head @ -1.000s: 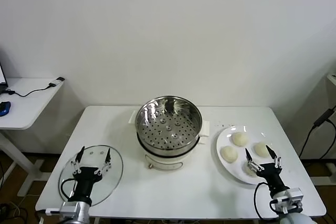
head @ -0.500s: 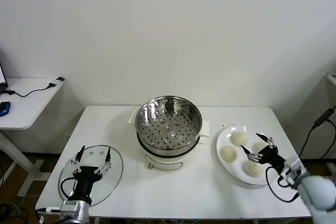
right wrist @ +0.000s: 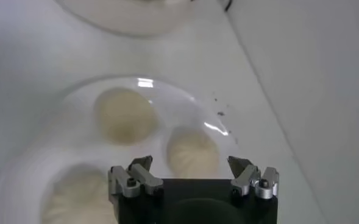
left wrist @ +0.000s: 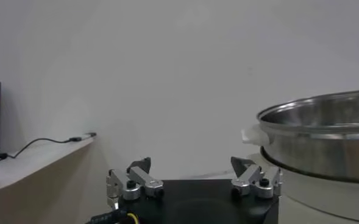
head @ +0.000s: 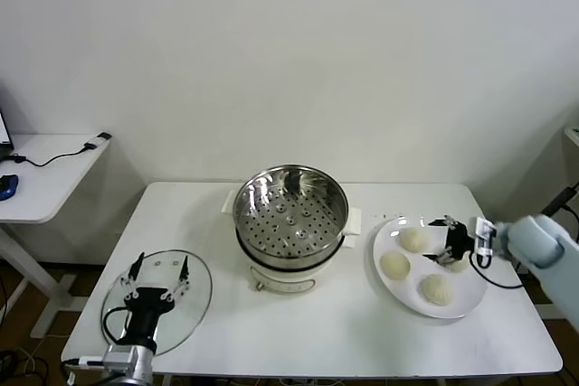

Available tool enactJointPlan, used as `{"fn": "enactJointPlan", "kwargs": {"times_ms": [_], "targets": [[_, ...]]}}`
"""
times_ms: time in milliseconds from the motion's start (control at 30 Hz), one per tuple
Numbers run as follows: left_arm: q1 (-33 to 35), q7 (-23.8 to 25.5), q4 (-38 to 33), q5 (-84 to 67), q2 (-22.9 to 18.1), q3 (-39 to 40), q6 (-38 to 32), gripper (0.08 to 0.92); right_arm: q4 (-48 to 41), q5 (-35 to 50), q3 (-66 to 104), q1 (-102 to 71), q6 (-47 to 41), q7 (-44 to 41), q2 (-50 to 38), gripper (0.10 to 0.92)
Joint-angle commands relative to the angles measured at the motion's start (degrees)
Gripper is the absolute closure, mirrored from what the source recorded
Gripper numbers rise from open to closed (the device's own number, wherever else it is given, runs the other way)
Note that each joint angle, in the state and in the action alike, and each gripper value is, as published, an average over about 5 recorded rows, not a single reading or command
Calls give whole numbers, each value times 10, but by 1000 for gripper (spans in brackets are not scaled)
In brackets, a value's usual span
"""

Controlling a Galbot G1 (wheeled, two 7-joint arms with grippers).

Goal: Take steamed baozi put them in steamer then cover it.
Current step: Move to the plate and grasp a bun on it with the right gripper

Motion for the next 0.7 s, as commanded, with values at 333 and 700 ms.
{"fn": "enactJointPlan", "kwargs": {"times_ms": [333, 700], "targets": [[0, -4, 8, -3, 0, -9, 3, 177, -213, -39, -315, 263, 20, -84, 152, 203], [-2, -5, 15, -3, 0, -10, 5, 177, -263, -39, -312, 241, 30, -83, 207, 203]]}}
